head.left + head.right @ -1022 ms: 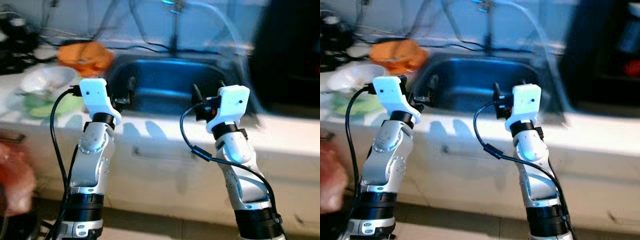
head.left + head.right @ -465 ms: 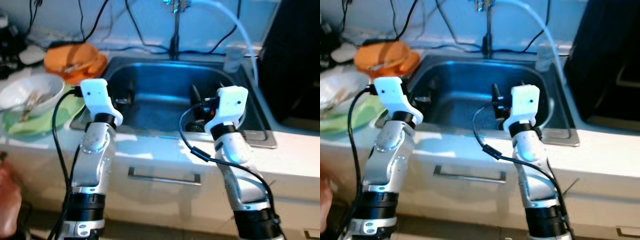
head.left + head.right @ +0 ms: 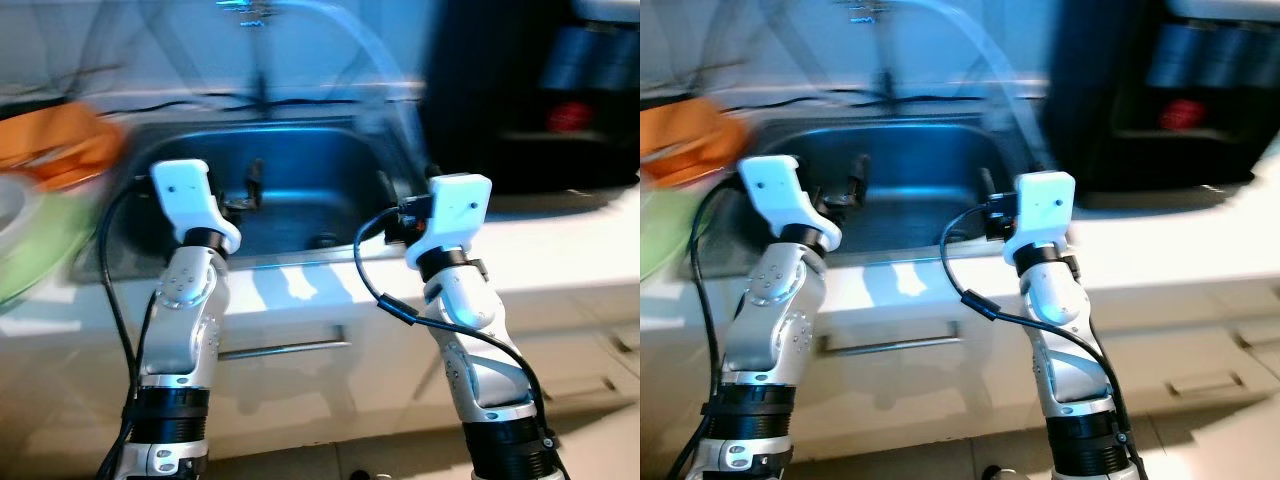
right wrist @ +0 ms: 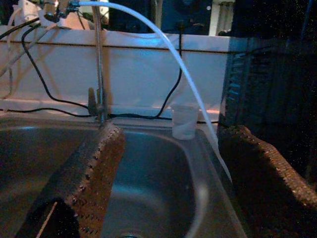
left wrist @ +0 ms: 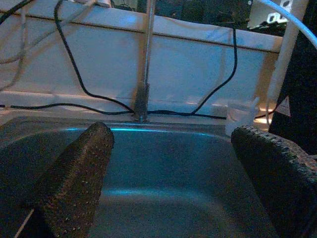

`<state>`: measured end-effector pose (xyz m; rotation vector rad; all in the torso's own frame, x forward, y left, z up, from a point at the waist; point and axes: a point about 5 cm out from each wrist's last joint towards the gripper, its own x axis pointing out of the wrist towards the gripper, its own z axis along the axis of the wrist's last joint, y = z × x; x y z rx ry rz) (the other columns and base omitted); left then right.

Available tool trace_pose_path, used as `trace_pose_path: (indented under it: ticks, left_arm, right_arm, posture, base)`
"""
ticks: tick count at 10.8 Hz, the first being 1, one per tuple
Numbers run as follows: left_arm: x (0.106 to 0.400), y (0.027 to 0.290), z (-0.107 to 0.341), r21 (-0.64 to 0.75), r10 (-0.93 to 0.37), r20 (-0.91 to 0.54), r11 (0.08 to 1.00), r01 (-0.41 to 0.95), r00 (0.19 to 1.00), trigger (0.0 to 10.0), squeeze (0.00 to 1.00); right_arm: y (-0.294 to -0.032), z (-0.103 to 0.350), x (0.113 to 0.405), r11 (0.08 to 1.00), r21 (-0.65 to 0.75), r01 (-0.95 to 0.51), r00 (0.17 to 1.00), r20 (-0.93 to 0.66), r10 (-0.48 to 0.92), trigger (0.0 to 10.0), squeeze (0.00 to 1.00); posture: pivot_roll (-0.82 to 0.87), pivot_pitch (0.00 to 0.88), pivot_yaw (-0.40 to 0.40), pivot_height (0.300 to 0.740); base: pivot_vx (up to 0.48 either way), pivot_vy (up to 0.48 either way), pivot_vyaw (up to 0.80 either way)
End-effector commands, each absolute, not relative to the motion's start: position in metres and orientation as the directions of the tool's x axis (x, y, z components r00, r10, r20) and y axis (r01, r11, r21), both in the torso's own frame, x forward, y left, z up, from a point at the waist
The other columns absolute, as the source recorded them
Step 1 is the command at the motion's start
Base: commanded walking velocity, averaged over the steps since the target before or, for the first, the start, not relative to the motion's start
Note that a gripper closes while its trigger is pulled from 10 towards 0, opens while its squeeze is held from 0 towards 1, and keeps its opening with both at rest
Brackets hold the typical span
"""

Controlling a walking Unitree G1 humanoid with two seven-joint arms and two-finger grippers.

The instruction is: Kitchen organization

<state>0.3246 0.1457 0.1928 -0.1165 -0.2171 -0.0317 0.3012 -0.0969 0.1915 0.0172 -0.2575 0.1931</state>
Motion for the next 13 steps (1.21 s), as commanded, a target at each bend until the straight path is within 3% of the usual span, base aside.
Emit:
trace_pose_path:
  ticks: [1, 10, 13]
  left_arm:
    - [0.3258, 0.1498, 0.1920, -0.120, 0.000, 0.201, 0.993, 0.025, 0.980, 10.0, 0.00]
    - [0.3243, 0.1542, 0.1892, -0.140, -0.002, 0.173, 0.990, 0.027, 0.985, 10.0, 0.00]
    - [0.3232, 0.1502, 0.1885, -0.144, -0.024, 0.168, 0.988, 0.048, 0.986, 10.0, 0.00]
  right_arm:
    - [-0.0936, 0.1944, 0.3017, 0.980, -0.006, -0.198, 0.946, 0.261, 0.193, 10.0, 0.00]
    - [-0.0963, 0.1916, 0.3021, 0.981, -0.002, -0.193, 0.950, 0.248, 0.188, 10.0, 0.00]
    - [-0.0960, 0.1913, 0.3015, 0.981, -0.001, -0.193, 0.951, 0.246, 0.187, 10.0, 0.00]
  posture:
    - [-0.02, 0.019, 0.025, 0.740]
    - [-0.02, 0.020, 0.019, 0.740]
    - [-0.02, 0.026, 0.021, 0.740]
  base:
    - [0.000, 0.000, 0.00]
    - [0.000, 0.000, 0.00]
    - [0.000, 0.319, 0.00]
